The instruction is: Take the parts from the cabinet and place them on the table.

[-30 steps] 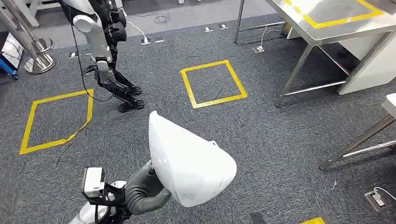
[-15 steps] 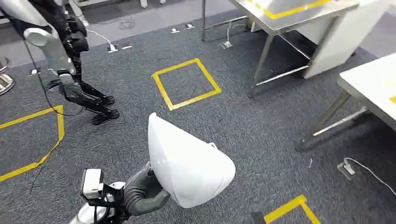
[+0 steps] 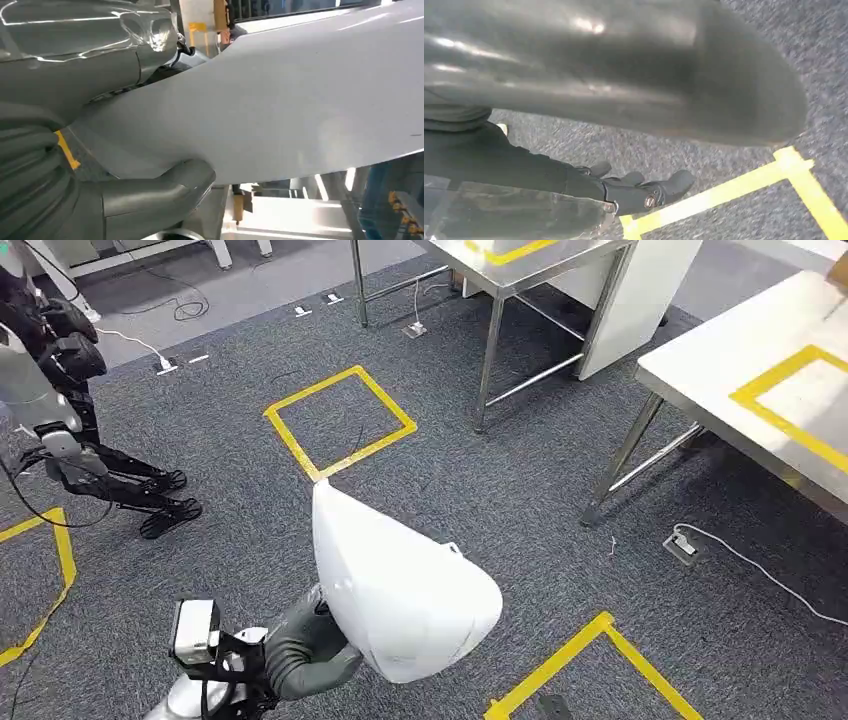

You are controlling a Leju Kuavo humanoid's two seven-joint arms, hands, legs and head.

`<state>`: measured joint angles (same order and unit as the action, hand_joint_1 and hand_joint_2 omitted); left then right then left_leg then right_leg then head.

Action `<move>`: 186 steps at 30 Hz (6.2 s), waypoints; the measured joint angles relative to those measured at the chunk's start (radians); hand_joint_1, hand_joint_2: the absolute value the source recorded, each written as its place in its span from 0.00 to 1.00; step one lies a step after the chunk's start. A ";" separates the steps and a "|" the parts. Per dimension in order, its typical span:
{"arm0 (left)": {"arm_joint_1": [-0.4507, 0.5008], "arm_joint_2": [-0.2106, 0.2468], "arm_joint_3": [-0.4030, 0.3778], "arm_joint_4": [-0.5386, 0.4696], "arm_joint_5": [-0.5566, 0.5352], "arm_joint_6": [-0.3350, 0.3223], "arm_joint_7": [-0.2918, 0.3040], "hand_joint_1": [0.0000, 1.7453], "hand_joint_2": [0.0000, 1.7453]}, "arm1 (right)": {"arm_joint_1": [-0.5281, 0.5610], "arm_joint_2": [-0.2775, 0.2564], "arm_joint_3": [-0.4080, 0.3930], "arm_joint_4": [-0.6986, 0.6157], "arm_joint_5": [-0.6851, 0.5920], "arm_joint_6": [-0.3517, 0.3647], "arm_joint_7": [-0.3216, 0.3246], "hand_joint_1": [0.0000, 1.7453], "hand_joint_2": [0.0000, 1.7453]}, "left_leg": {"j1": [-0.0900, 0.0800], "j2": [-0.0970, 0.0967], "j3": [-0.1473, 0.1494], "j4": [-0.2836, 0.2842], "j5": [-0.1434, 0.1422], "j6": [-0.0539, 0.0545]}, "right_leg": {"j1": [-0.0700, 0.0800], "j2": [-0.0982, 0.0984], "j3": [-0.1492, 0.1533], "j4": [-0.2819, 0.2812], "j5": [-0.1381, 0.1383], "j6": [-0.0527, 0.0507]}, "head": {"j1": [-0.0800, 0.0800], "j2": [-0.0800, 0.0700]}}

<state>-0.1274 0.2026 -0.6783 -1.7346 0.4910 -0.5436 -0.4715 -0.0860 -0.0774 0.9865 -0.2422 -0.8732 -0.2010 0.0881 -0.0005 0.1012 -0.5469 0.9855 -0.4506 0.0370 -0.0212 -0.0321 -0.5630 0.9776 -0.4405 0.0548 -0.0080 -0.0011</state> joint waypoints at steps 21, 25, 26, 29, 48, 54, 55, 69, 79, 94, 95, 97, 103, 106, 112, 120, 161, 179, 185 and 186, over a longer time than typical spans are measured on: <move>0.016 0.007 0.014 -0.005 -0.010 0.004 -0.012 1.00 1.00 | -0.006 0.017 -0.002 0.000 0.003 -0.014 0.002 0.00 0.00 | 0.008 -0.094 0.006 -0.025 0.015 0.032 | 0.004 0.047 -0.150 0.239 -0.080 -0.020 | 0.003 0.000; 0.019 0.007 0.012 -0.005 -0.010 0.003 -0.013 1.00 1.00 | 0.002 0.017 -0.002 0.000 0.003 -0.014 0.002 0.00 0.00 | 0.008 -0.042 0.004 -0.023 0.014 0.029 | -0.008 0.032 -0.111 0.202 -0.053 0.021 | 0.003 0.000; 0.019 0.007 0.012 -0.005 -0.010 0.003 -0.013 1.00 1.00 | 0.002 0.016 -0.002 0.000 0.003 -0.014 0.002 0.00 0.00 | 0.009 -0.031 0.004 -0.018 0.011 0.024 | -0.010 0.010 -0.045 0.087 -0.017 0.033 | 0.003 0.000; 0.019 0.008 0.012 -0.005 -0.011 0.001 -0.012 1.00 1.00 | 0.000 0.017 -0.002 0.000 0.002 -0.008 0.002 0.00 0.00 | -0.001 -0.008 0.001 -0.001 -0.001 0.004 | -0.003 -0.017 0.006 -0.002 0.002 0.006 | 0.000 0.000; 0.035 0.012 0.019 -0.002 0.017 -0.015 -0.014 1.00 1.00 | 0.037 0.014 -0.004 0.001 -0.002 -0.021 -0.006 0.00 0.00 | 0.021 -0.131 0.015 -0.016 0.003 0.017 | 0.006 0.152 -0.027 0.003 0.031 -0.007 | -0.005 0.000; 0.049 0.007 0.021 0.011 0.025 -0.032 -0.020 1.00 1.00 | 0.052 -0.002 -0.003 0.001 0.007 -0.018 -0.013 0.00 0.00 | 0.009 -0.054 0.011 -0.024 0.011 0.025 | -0.001 0.042 -0.176 0.313 -0.090 0.000 | 0.003 0.000; 0.049 0.006 0.021 0.013 0.026 -0.036 -0.022 1.00 1.00 | 0.058 -0.010 -0.003 0.001 0.007 -0.018 -0.016 0.00 0.00 | 0.010 -0.044 0.012 -0.024 0.010 0.025 | -0.004 0.039 -0.143 0.257 -0.067 0.013 | 0.003 0.000; 0.080 0.000 0.044 0.024 0.021 -0.048 -0.044 1.00 1.00 | 0.082 -0.034 -0.003 0.000 0.018 -0.039 -0.016 0.00 0.00 | 0.014 -0.097 -0.134 0.327 -0.166 -0.032 | 0.003 0.046 -0.015 -0.001 0.027 -0.042 | -0.003 0.000; 0.079 -0.004 0.054 0.024 0.007 -0.018 -0.049 1.00 1.00 | 0.078 -0.031 0.000 -0.006 0.026 -0.034 -0.018 0.00 0.00 | 0.007 -0.097 0.021 -0.016 0.003 0.023 | 0.014 0.054 -0.036 0.013 0.033 -0.021 | -0.002 0.000; 0.059 -0.014 0.048 0.023 0.026 0.013 -0.015 1.00 1.00 | 0.057 -0.032 0.001 -0.007 0.007 -0.015 -0.018 0.00 0.00 | 0.015 -0.086 -0.017 0.028 -0.013 -0.024 | -0.015 0.036 0.020 0.014 -0.020 -0.027 | 0.000 0.000; 0.058 -0.014 0.048 0.022 0.029 0.013 -0.015 1.00 1.00 | 0.056 -0.030 0.001 -0.007 0.005 -0.013 -0.019 0.00 0.00 | 0.015 -0.089 -0.033 0.070 -0.036 -0.027 | -0.014 0.038 0.024 0.014 -0.023 -0.032 | -0.002 0.000; 0.056 -0.013 0.047 0.022 0.032 0.013 -0.014 1.00 1.00 | 0.056 -0.030 0.001 -0.007 0.002 -0.008 -0.020 0.00 0.00 | 0.015 -0.092 -0.121 0.241 -0.114 -0.032 | -0.009 0.039 0.028 0.014 -0.029 -0.041 | -0.002 0.000; 0.055 -0.007 0.042 0.021 0.036 0.023 -0.010 1.00 1.00 | 0.056 -0.020 0.001 -0.007 -0.001 0.001 -0.026 0.00 0.00 | 0.002 -0.101 -0.099 0.091 0.053 0.017 | 0.015 0.055 0.070 0.012 -0.059 -0.052 | -0.002 0.000; 0.048 -0.002 0.042 0.018 0.040 0.025 -0.011 1.00 1.00 | 0.048 -0.006 0.001 -0.007 0.003 0.002 -0.027 0.00 0.00 | -0.014 -0.102 -0.073 0.032 0.034 0.045 | 0.008 0.059 0.065 0.002 -0.066 -0.038 | 0.004 0.000; 0.040 -0.001 0.041 0.011 0.039 0.029 -0.014 1.00 1.00 | 0.032 -0.002 0.002 -0.007 0.008 0.002 -0.024 0.00 0.00 | -0.005 -0.102 0.003 -0.035 0.026 0.050 | 0.005 0.045 -0.043 0.212 -0.093 -0.026 | 0.006 0.000; 0.046 0.001 0.037 0.011 0.032 0.047 -0.015 1.00 1.00 | 0.036 -0.003 0.005 -0.006 0.019 0.002 -0.017 0.00 0.00 | 0.005 -0.106 0.081 -0.022 -0.058 -0.002 | -0.021 0.010 -0.057 0.003 0.038 0.037 | 0.011 0.000; 0.055 0.011 0.040 -0.014 0.011 0.028 -0.007 1.00 1.00 | 0.017 0.013 0.013 -0.005 0.035 0.020 -0.012 0.00 0.00 | 0.005 -0.104 -0.178 0.314 -0.196 -0.030 | -0.012 0.035 0.028 0.017 -0.033 -0.046 | 0.000 0.000; 0.057 0.015 0.039 -0.021 0.009 0.032 -0.005 1.00 1.00 | 0.008 0.009 0.017 -0.005 0.039 0.020 -0.012 0.00 0.00 | -0.016 -0.132 0.031 -0.014 -0.009 0.038 | 0.002 0.038 -0.070 0.096 -0.087 0.016 | 0.005 0.000; 0.057 0.016 0.040 -0.020 0.004 0.033 -0.006 1.00 1.00 | 0.008 0.012 0.018 -0.004 0.039 0.020 -0.011 0.00 0.00 | -0.021 -0.134 0.051 0.012 -0.051 0.012 | -0.003 0.039 -0.020 0.006 0.019 -0.040 | 0.001 0.000; 0.058 0.016 0.041 -0.020 0.002 0.033 -0.007 1.00 1.00 | 0.008 0.012 0.017 -0.003 0.039 0.020 -0.011 0.00 0.00 | -0.020 -0.126 0.031 0.048 -0.049 0.007 | -0.001 0.039 -0.009 0.003 0.013 -0.047 | 0.003 0.000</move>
<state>-0.0699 0.2190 -0.6371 -1.7548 0.4929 -0.5104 -0.4788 -0.0779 -0.0656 1.0037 -0.2453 -0.8343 -0.1808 0.0771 -0.0205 -0.0244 -0.5156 1.0334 -0.4999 0.0437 -0.0223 0.0064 -0.5715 0.9804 -0.4276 0.0081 -0.0046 -0.0011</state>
